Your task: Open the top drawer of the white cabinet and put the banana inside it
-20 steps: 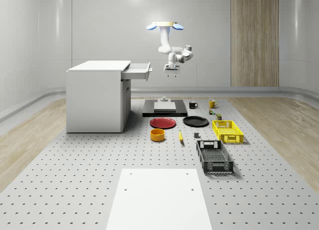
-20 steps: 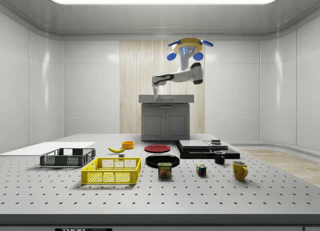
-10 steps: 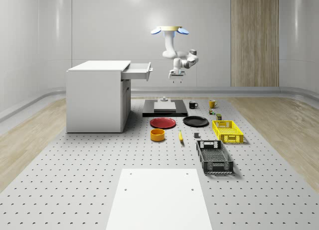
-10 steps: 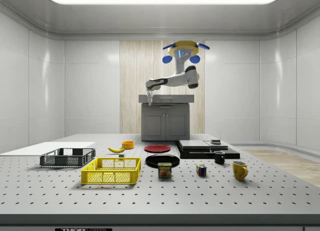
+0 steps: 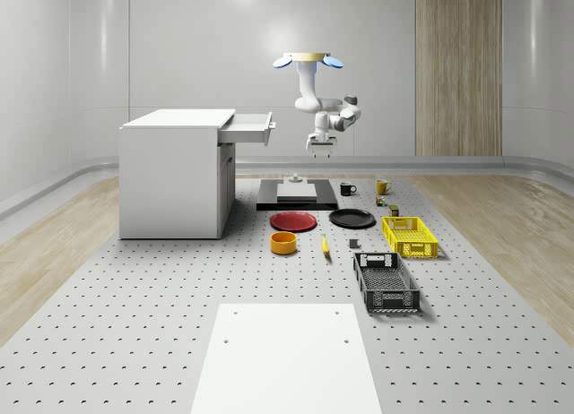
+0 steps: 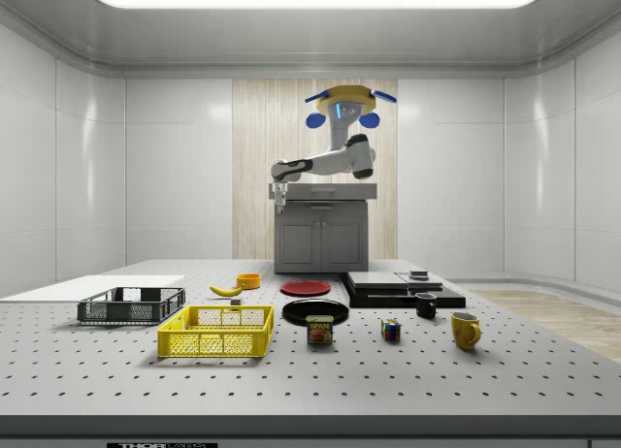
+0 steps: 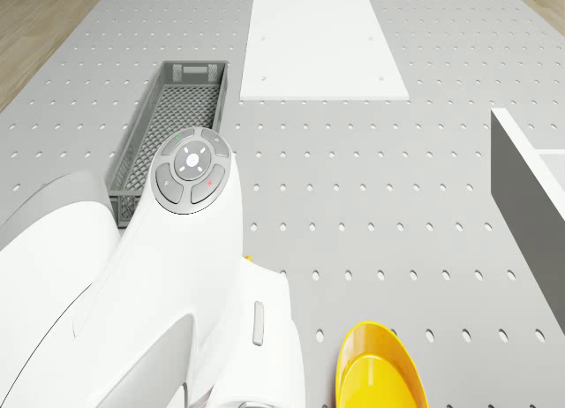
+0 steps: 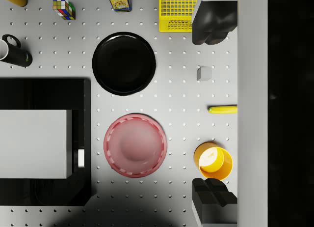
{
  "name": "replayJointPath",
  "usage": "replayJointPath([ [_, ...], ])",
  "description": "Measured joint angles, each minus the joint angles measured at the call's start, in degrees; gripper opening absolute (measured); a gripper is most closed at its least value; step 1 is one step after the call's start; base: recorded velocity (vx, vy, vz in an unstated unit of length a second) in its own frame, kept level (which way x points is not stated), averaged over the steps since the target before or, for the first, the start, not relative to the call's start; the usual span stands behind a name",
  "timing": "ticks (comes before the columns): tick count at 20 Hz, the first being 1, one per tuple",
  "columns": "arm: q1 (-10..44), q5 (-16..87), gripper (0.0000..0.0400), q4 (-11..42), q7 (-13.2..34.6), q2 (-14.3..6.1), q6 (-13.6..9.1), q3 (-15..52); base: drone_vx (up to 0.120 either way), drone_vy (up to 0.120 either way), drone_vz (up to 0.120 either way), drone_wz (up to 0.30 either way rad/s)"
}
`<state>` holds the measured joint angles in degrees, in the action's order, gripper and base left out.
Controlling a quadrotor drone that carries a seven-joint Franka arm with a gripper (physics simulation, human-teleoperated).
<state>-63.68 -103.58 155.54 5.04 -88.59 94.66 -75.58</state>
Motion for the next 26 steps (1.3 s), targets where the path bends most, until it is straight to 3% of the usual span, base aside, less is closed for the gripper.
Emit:
replayJointPath([
  [2, -0.05, 0.06, 0.04, -0.01, -0.03, -0.16, 0.14, 0.0, 0.12, 0.0, 0.0, 0.0],
  [12, -0.23, 0.34, 0.04, -0.03, -0.17, -0.84, 0.76, -0.01, 0.12, 0.004, -0.12, 0.0],
  [18, -0.33, 0.48, 0.04, -0.05, -0.24, -1.19, 1.08, -0.02, 0.12, 0.12, -0.12, 0.0],
  [23, -0.39, 0.59, 0.04, -0.06, -0.28, -1.44, 1.31, -0.02, 0.12, 0.12, -0.016, 0.0],
  [26, -0.43, 0.65, 0.04, -0.07, -0.31, -1.57, 1.43, -0.02, 0.12, 0.027, -0.12, 0.0],
])
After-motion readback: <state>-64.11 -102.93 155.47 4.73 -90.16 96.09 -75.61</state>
